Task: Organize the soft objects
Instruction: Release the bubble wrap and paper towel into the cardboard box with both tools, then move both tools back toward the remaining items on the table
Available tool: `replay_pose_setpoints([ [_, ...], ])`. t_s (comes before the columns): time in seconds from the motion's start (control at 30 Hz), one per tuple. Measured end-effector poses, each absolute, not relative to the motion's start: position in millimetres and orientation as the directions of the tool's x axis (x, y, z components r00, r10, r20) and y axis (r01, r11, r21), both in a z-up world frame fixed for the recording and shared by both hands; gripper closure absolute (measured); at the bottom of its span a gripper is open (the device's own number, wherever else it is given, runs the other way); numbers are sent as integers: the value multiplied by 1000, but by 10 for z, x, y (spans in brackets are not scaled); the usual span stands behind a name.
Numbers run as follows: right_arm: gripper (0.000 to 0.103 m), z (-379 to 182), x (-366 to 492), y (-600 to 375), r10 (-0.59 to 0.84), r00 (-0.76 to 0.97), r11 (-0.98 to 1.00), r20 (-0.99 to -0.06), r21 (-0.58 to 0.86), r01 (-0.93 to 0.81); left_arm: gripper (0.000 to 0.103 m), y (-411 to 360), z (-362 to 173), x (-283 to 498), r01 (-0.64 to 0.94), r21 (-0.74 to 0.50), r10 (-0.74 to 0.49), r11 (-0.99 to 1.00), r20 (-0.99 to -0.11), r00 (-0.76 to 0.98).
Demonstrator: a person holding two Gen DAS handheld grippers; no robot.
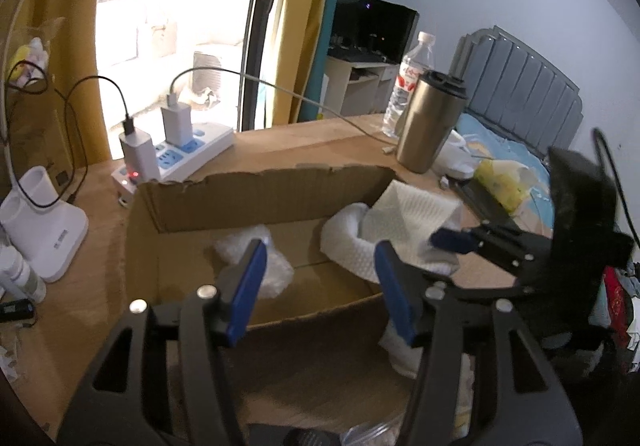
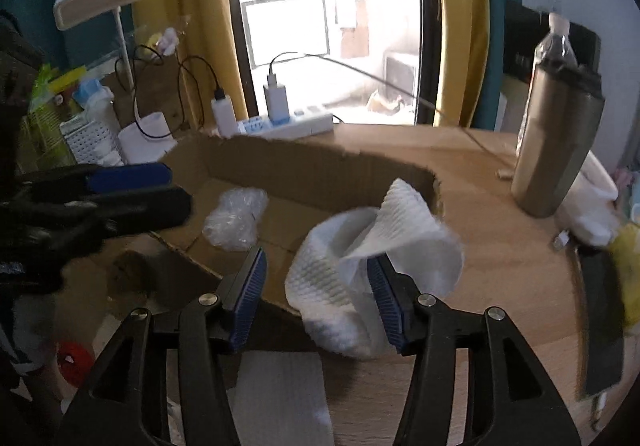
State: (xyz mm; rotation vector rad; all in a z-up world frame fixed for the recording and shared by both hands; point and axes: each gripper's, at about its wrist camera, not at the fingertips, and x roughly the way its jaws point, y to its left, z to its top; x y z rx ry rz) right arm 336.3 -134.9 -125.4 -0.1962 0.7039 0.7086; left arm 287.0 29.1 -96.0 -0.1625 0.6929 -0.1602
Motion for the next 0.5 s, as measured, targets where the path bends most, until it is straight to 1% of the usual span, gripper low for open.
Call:
replay_pose_setpoints([
  [0.2, 47, -1272, 3374, -1356, 529, 531, 765, -662, 103, -635, 45, 377, -896, 2726, 85, -200, -192, 976, -608, 770],
  [0.37, 45, -1129, 3291, -1391, 515, 572, 786, -638, 87, -612, 45, 446, -806, 2580, 81, -195, -183, 977, -588, 788],
  [0.43, 43, -1067, 3237, -1389, 510, 586, 789, -630, 73, -609, 45, 467, -782, 2529, 80, -194, -180, 978, -581, 794],
  [0.5, 42, -1012, 3173, -1384, 504, 597, 792, -625, 59, -607, 45, 484, -769, 2476, 78, -195, -178, 978, -575, 799],
])
